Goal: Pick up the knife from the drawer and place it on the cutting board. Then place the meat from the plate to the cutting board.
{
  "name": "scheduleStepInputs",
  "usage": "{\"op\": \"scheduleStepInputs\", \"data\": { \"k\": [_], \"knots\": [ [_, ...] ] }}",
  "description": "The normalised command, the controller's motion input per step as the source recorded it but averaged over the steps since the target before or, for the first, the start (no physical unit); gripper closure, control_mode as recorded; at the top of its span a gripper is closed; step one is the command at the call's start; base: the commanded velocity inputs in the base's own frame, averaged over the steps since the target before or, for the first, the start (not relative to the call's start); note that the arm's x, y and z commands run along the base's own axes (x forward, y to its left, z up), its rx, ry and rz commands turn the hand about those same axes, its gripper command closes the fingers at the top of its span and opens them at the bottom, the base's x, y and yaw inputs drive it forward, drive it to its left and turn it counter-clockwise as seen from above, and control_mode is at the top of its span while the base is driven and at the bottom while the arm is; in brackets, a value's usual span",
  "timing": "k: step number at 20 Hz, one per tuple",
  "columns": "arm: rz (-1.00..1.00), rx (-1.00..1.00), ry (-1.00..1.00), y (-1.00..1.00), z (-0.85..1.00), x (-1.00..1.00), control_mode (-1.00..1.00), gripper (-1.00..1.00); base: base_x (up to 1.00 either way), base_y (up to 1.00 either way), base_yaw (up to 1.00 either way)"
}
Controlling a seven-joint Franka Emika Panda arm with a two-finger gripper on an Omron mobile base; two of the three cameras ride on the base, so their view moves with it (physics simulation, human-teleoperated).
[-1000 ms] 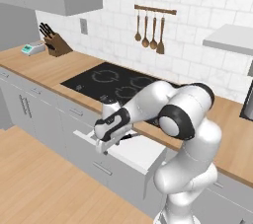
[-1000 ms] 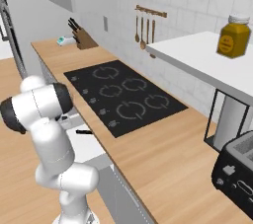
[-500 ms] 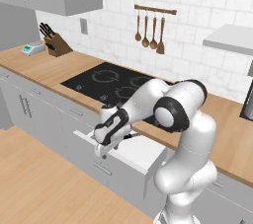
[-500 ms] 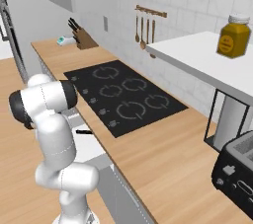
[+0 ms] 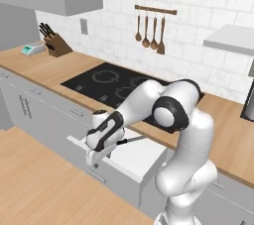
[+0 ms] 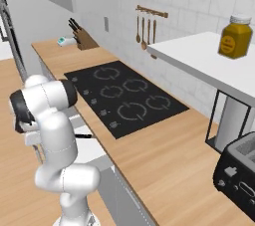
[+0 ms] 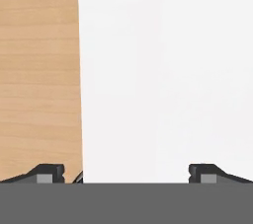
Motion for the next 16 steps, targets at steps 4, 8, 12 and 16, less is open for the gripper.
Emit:
{"op": "scheduleStepInputs", "data": {
  "k": [4, 8, 12, 16],
  "knots": [
    [0.00, 0.00, 0.12, 1.00, -0.10, -0.71, -1.00, -1.00, 0.00, 0.00, 0.00],
    [0.00, 0.00, 0.12, 1.00, -0.10, -0.79, -1.00, -1.00, 0.00, 0.00, 0.00],
    [0.01, 0.00, 0.00, 0.43, 0.34, -0.61, -1.00, -1.00, 0.00, 0.00, 0.00],
    [0.00, 0.00, 0.02, -0.22, 0.88, -0.06, -1.00, -1.00, 0.00, 0.00, 0.00]
  ]
}}
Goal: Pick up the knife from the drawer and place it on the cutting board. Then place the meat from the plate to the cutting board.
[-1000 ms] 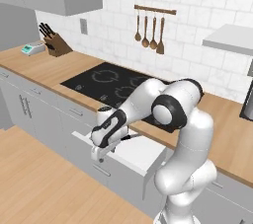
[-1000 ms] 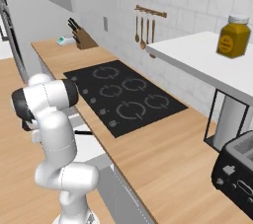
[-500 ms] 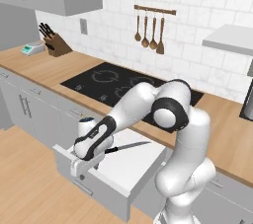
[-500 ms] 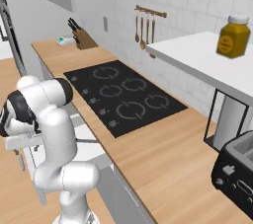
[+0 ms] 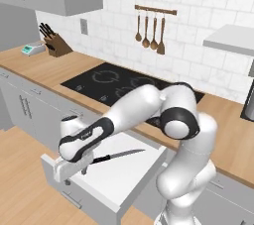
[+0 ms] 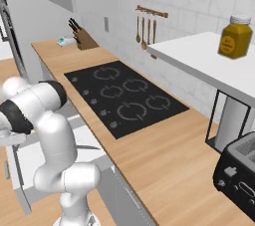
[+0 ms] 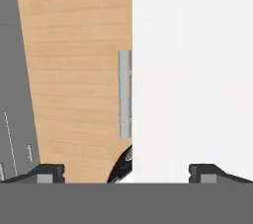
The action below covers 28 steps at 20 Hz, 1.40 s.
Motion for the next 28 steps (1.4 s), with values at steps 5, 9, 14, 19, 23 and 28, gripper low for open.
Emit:
{"op": "scheduleStepInputs", "data": {
  "k": [5, 9, 14, 19, 23, 28],
  "knots": [
    [0.00, 0.00, 0.01, -0.46, 0.66, 0.00, -1.00, -1.00, 0.00, 0.00, 0.00],
    [-0.07, 0.00, 0.00, -0.47, 0.17, 0.00, -1.00, -1.00, 0.00, 0.00, 0.00],
    [-0.12, 0.00, 0.00, -0.40, 0.08, 0.00, -1.00, -1.00, 0.00, 0.00, 0.00],
    [-0.12, -0.01, 0.00, -0.24, 0.09, 0.06, -1.00, -1.00, 0.00, 0.00, 0.00],
    [-0.30, -0.09, 0.02, -0.01, 0.09, 0.16, -1.00, -1.00, 0.00, 0.00, 0.00],
    [-0.40, -0.13, 0.01, -0.01, 0.01, 0.16, -1.00, -1.00, 0.00, 0.00, 0.00]
  ]
}}
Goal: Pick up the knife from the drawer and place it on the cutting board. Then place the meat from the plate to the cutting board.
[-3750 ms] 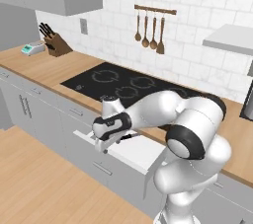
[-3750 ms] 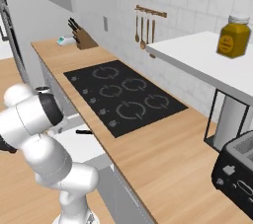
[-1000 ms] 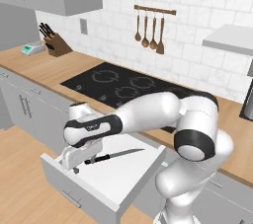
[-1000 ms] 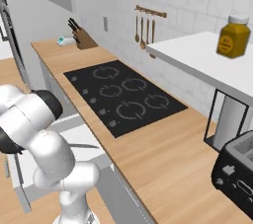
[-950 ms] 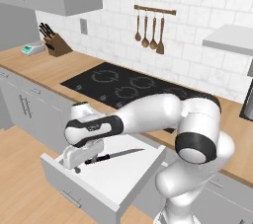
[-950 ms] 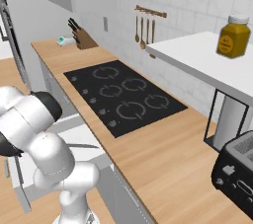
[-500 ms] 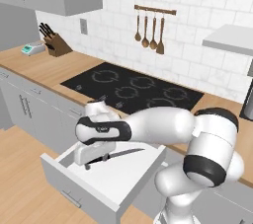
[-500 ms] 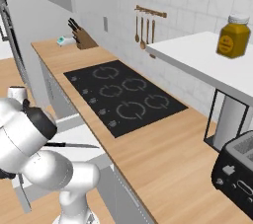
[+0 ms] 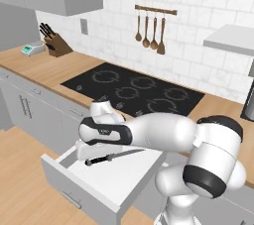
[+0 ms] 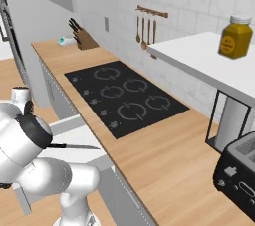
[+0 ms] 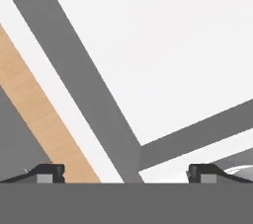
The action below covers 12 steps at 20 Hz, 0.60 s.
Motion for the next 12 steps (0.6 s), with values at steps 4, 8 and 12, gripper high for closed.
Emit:
{"op": "scheduleStepInputs", "data": {
  "k": [4, 8, 12],
  "knots": [
    [-0.51, -0.16, 0.00, 0.00, 0.00, 0.20, -1.00, -1.00, 0.00, 0.00, 0.00],
    [-0.55, -0.15, 0.00, -0.01, 0.00, 0.19, -1.00, -1.00, 0.00, 0.00, 0.00],
    [-0.59, -0.11, 0.00, -0.01, 0.00, 0.15, -1.00, -1.00, 0.00, 0.00, 0.00]
  ]
}}
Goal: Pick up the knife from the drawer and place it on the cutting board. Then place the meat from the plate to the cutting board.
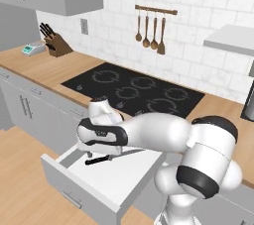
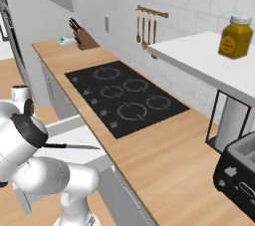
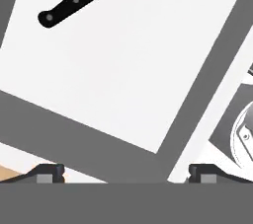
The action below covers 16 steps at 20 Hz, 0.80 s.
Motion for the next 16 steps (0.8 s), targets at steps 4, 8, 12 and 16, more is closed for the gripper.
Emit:
{"op": "scheduleStepInputs", "data": {
  "k": [4, 8, 12, 16],
  "knots": [
    [-0.59, -0.07, 0.00, 0.00, 0.00, 0.13, -1.00, -1.00, 0.00, 0.00, 0.00],
    [-0.58, -0.01, -0.04, 0.00, -0.08, 0.00, -1.00, -1.00, 0.00, 0.00, 0.00],
    [-0.55, -0.05, -0.13, 0.00, -0.15, 0.00, -1.00, -1.00, 0.00, 0.00, 0.00],
    [-0.55, -0.10, -0.08, 0.00, -0.05, 0.09, -1.00, -1.00, 0.00, 0.00, 0.00]
  ]
}}
